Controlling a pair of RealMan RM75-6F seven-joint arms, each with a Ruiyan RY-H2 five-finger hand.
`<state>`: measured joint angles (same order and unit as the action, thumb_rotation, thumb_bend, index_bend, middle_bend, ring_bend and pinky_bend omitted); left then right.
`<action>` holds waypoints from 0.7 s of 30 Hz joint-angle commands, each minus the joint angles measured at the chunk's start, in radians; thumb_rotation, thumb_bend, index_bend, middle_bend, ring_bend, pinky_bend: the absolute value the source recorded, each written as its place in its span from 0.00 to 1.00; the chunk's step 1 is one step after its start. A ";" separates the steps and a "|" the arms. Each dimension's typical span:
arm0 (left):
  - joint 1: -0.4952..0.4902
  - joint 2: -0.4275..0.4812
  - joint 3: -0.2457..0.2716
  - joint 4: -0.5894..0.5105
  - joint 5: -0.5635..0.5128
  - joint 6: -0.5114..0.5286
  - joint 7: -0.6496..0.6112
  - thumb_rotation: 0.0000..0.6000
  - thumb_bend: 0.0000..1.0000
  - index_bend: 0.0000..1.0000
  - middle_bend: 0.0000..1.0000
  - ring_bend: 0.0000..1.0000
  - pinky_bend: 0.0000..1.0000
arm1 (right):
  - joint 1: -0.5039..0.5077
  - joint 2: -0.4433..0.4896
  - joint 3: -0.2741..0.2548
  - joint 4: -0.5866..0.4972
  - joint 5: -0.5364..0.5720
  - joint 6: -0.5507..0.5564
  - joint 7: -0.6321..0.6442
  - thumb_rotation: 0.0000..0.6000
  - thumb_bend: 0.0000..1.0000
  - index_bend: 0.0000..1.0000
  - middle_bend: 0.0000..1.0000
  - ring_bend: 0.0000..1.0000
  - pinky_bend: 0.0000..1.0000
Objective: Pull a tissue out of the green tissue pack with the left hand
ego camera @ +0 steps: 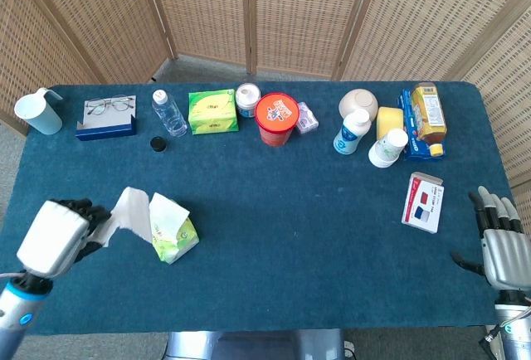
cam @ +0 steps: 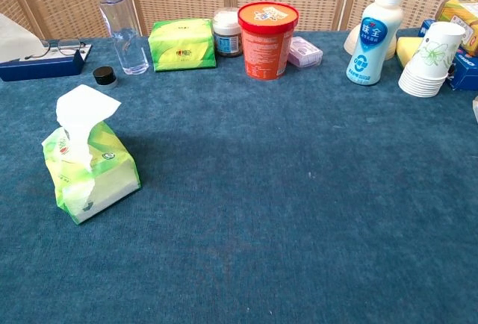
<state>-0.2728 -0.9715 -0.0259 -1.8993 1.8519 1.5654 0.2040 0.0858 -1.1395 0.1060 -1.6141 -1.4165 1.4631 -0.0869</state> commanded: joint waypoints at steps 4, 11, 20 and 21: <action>0.040 0.046 0.097 0.093 0.114 -0.043 -0.008 1.00 0.40 0.81 0.84 0.75 0.93 | 0.000 -0.005 -0.003 -0.001 -0.001 -0.001 -0.013 1.00 0.00 0.00 0.00 0.00 0.00; 0.071 -0.055 0.137 0.288 0.077 -0.122 0.049 1.00 0.39 0.78 0.77 0.66 0.84 | -0.001 0.000 0.000 0.000 0.007 -0.002 0.001 1.00 0.00 0.00 0.00 0.00 0.00; 0.080 -0.106 0.205 0.415 0.013 -0.243 -0.037 1.00 0.21 0.25 0.10 0.05 0.34 | -0.001 0.001 -0.001 -0.005 0.006 -0.003 -0.008 1.00 0.00 0.00 0.00 0.00 0.00; 0.082 -0.105 0.205 0.415 0.008 -0.239 -0.049 1.00 0.19 0.17 0.04 0.01 0.26 | 0.000 0.001 -0.001 -0.005 0.007 -0.003 -0.009 1.00 0.00 0.00 0.00 0.00 0.00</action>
<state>-0.1957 -1.0716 0.1655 -1.4966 1.8800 1.3345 0.1895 0.0853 -1.1389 0.1047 -1.6191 -1.4099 1.4600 -0.0953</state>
